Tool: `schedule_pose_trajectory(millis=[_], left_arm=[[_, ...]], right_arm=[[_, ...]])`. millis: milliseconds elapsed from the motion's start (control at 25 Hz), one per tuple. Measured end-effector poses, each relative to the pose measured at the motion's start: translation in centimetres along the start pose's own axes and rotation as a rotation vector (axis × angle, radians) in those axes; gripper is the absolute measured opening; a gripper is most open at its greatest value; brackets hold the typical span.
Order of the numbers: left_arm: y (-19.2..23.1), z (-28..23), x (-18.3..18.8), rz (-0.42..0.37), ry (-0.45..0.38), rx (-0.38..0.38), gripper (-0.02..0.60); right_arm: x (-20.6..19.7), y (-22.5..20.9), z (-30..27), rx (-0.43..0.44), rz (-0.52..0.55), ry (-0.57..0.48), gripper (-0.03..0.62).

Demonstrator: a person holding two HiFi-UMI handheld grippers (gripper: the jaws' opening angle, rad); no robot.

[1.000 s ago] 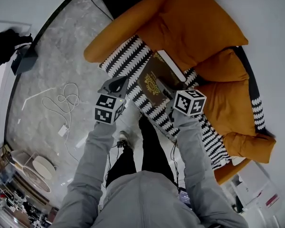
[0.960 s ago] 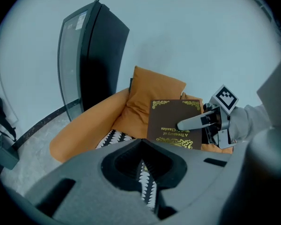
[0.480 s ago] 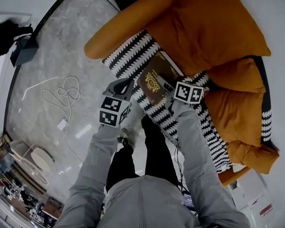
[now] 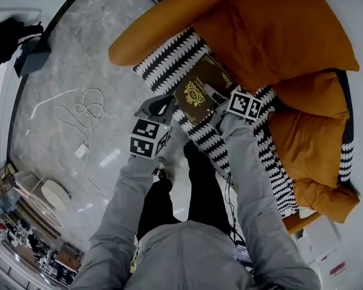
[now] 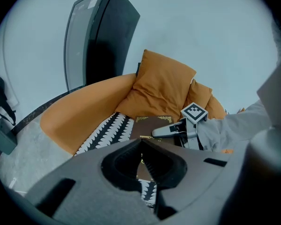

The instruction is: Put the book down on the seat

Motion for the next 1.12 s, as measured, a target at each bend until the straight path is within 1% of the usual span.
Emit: schedule_pose_trajectory(millis=[160,240,440,520,600,760,880,1040,1120], left_arm=[[0.0,0.1,-0.8,0.000,0.011,-0.008,0.025],[-0.1,0.1,-1.0,-0.007,0.016,-0.014,0.025],[-0.8,0.9,-1.4,-0.015,0.017,-0.027,0.025],[-0.8,1.1,-1.5,-0.016,0.020,-0.033,0.025],[-0.7,1.1,-1.7,-0.015,0.023,-0.038,0.025],[-0.7,1.3,-2.1,-0.013,0.029,-0.051,0.025],[-0.6,1.7,-2.4,-0.012,0.032,-0.053,0.025],[-0.9,3.1,-1.8,-0.025,0.023,-0.062,0.025],[-1.4,4.1,-1.3,-0.038,0.016,-0.063,0.025]], right_arm=[[-0.6,-1.2,-0.8,0.008,-0.104,-0.013,0.261],[-1.0,-2.0,-0.7,-0.009,-0.118,-0.007,0.270],[-3.0,-3.6,0.5,-0.061,-0.148,0.064,0.290],[-3.4,-4.2,1.0,-0.097,-0.154,0.066,0.295],[-3.6,-5.1,1.6,-0.131,-0.160,0.054,0.298],[-3.7,-6.0,2.8,-0.167,-0.172,0.023,0.298],[-3.8,-6.2,3.7,-0.225,-0.170,-0.009,0.298],[-3.9,-5.4,4.7,-0.264,-0.158,-0.035,0.298],[-3.7,-4.4,5.7,-0.268,-0.144,-0.056,0.298]])
Point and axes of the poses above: the fingertips, and each gripper's own axes: z backward along the fingers, y to its left, x out of its top, the point moved 2 cm from there along z, backward along the fingers, and after that the axes turned 6 degrees about y, right-handed, at the moved point
